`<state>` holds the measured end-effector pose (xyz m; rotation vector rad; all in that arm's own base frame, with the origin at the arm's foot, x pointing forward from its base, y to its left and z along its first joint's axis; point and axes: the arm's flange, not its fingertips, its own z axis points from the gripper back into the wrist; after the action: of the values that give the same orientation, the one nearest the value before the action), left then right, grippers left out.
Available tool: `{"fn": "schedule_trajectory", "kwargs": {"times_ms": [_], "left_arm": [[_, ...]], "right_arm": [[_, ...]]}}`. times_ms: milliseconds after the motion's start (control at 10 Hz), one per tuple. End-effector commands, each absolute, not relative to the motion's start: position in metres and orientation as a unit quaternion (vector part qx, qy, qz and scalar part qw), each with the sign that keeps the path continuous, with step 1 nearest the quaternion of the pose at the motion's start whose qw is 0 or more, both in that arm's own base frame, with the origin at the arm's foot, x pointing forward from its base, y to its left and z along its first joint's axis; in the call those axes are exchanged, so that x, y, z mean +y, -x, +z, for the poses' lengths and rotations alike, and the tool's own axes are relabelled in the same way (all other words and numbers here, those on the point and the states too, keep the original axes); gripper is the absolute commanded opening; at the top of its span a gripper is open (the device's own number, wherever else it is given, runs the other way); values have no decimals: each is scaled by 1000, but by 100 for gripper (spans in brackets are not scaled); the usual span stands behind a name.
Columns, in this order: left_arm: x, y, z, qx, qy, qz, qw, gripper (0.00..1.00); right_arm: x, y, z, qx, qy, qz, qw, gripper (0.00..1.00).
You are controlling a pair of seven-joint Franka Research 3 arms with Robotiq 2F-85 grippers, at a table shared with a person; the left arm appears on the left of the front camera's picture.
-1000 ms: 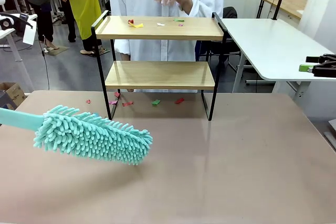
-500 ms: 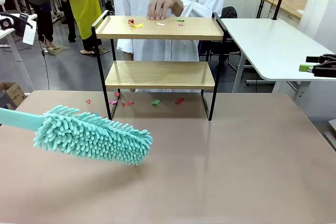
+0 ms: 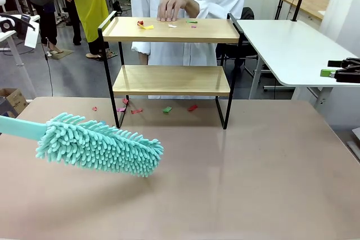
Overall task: Clean the shelf.
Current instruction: Clean the specific section of the Shelf indicated by the human with the Duster.
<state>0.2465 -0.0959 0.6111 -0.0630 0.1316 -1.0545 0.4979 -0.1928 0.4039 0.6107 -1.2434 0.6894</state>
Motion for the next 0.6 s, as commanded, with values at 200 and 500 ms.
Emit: {"fn": "schedule_trajectory", "kwargs": {"times_ms": [200, 500], "left_arm": [[-97, -245, 611, 54, 38, -500, 864, 13], [-97, -245, 611, 54, 38, -500, 864, 13]], "right_arm": [[-193, -497, 407, -561, -273, 313, 716, 100], [-193, -497, 407, -561, -273, 313, 716, 100]]}}
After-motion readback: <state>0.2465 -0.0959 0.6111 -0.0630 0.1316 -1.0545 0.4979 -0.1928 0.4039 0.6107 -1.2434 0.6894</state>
